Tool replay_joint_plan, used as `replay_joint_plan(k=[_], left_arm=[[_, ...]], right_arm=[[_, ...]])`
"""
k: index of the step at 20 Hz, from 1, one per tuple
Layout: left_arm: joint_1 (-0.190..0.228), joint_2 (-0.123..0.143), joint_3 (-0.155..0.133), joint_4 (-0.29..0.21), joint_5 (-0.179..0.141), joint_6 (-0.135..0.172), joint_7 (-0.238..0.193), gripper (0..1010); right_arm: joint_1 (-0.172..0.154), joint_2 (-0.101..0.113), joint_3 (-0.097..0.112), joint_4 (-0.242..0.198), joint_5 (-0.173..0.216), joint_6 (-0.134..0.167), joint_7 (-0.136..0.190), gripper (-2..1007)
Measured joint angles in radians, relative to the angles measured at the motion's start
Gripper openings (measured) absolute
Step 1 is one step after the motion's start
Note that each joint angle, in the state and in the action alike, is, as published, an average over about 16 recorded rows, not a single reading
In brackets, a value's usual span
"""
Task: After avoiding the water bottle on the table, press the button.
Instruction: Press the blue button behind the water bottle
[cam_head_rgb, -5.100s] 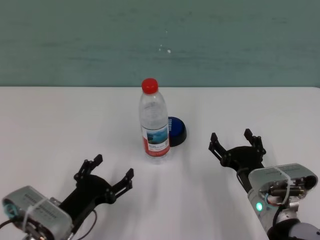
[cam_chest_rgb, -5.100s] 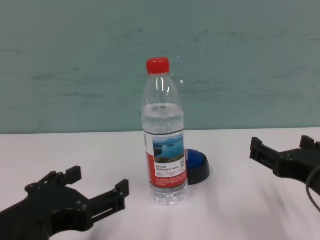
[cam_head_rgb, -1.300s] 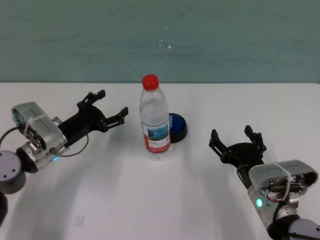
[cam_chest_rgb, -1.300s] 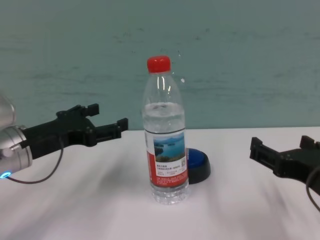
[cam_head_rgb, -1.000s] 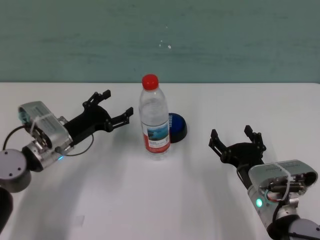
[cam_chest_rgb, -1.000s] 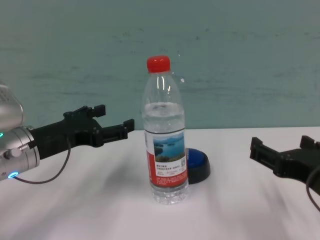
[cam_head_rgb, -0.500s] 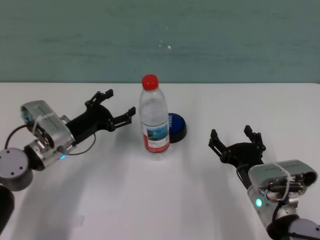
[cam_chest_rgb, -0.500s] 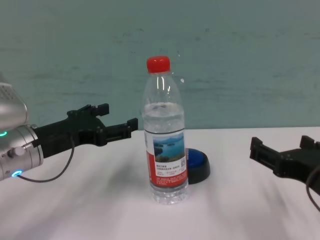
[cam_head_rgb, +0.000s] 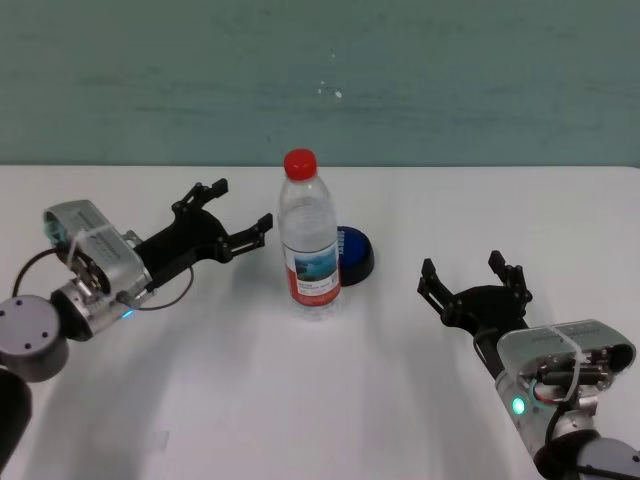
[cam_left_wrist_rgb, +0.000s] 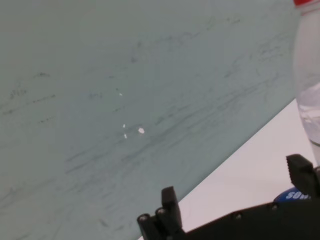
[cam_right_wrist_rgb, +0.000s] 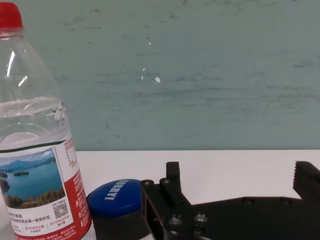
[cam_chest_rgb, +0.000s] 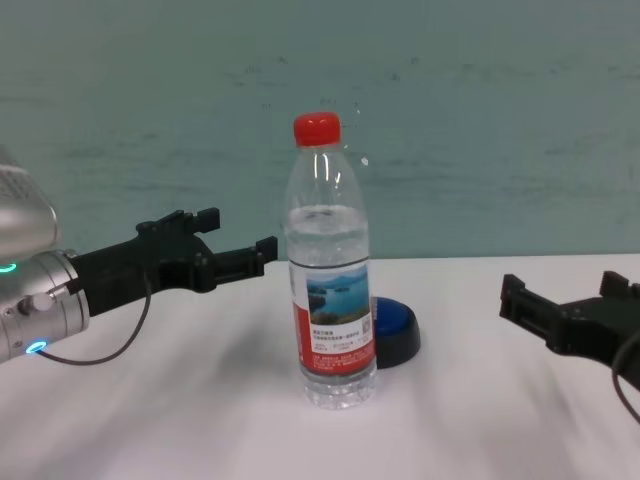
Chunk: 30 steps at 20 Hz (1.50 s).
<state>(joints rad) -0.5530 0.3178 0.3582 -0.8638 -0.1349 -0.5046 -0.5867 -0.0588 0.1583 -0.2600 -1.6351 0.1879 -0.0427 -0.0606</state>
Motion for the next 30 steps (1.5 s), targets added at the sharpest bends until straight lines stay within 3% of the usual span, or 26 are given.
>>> replay_joint_plan(k=[9,30], left_arm=[[-0.005,-0.008,0.006,0.009,0.006,0.001,0.006,1000],[0.028,0.008,0.000,-0.044,0.021,0.034,0.042,1000]], right_arm=[[0.000,0.000,0.000,0.000,0.000,0.000,0.000,1003],[0.000,0.000,0.000,0.000,0.000,0.000,0.000,1003]])
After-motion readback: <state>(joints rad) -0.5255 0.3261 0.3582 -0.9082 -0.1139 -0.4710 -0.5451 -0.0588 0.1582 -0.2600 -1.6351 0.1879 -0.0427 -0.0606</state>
